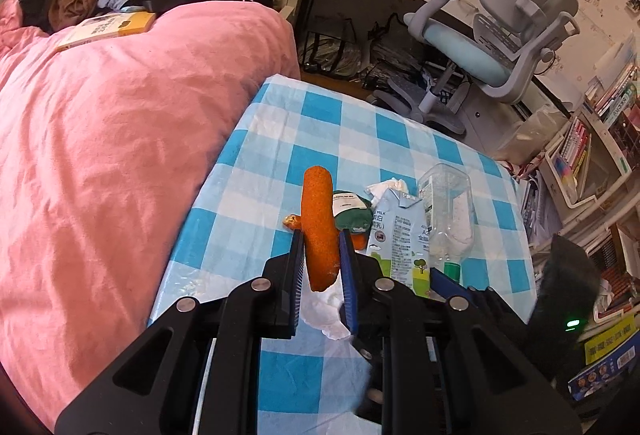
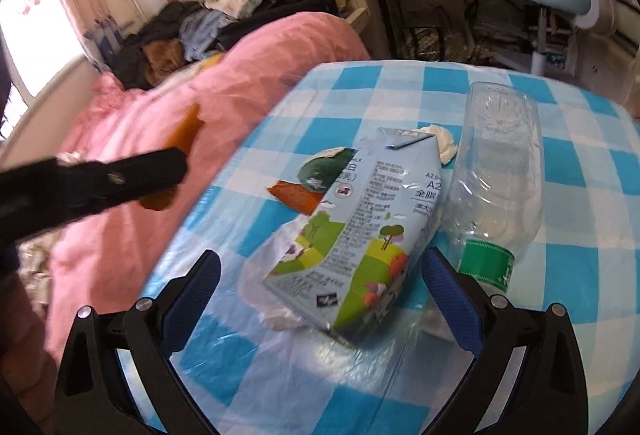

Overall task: Collect trash
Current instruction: 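Grasp the juice carton with the right tool while the left tool lifts the carrot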

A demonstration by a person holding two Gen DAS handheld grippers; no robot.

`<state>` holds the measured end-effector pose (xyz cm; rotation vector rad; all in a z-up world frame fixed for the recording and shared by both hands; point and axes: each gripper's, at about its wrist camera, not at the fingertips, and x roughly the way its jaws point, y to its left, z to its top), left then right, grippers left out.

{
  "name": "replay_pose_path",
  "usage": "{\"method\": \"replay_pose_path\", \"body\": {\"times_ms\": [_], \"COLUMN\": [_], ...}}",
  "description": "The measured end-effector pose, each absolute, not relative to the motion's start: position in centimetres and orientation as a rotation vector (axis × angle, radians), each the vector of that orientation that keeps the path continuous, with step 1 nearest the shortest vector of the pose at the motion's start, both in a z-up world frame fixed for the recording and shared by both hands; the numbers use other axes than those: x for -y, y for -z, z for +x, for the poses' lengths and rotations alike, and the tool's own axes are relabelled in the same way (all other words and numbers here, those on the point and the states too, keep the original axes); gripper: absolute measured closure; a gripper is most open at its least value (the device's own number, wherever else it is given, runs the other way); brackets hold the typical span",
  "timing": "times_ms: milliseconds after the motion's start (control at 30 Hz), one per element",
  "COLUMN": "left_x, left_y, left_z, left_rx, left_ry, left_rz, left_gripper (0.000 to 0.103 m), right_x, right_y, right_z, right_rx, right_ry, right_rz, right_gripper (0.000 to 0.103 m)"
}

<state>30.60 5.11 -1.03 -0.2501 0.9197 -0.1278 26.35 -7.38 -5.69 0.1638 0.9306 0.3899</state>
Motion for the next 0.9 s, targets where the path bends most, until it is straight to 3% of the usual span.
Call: {"method": "replay_pose_path", "body": {"times_ms": [100,167,267,467,900], "left_x": [-5.2,-5.1,-4.9,-4.7,-4.2], "left_y": [1.0,0.8,0.6,0.5,0.3], "left_z": [30.6,30.6,30.5,30.4,29.7], "left_rx": [-0.922,-0.920,-0.913,-0.912,-0.907], "left_ry": [0.133,0.139,0.145,0.148,0.146], "left_rz": [-0.254,-0.252,-0.244,-0.240,-0.208], "left_gripper": [0.086,0.086,0.086,0.086,0.086], "right_x": [6.9,6.8,7.7,9.8,12.8], "right_y": [6.2,6.5,6.9,6.1,2.6], "right_z": [26.5,26.6,27.0,26.6,24.9], "right_rx": [-0.928,-0.935,-0.962,-0.938,-0.838], "right_ry": [-0.346,-0.323,-0.320,-0.366,-0.474], "right_rz": [0.092,0.053,0.061,0.165,0.364], "right_gripper": [0.009,0.029,0.035,0.041,0.042]}}
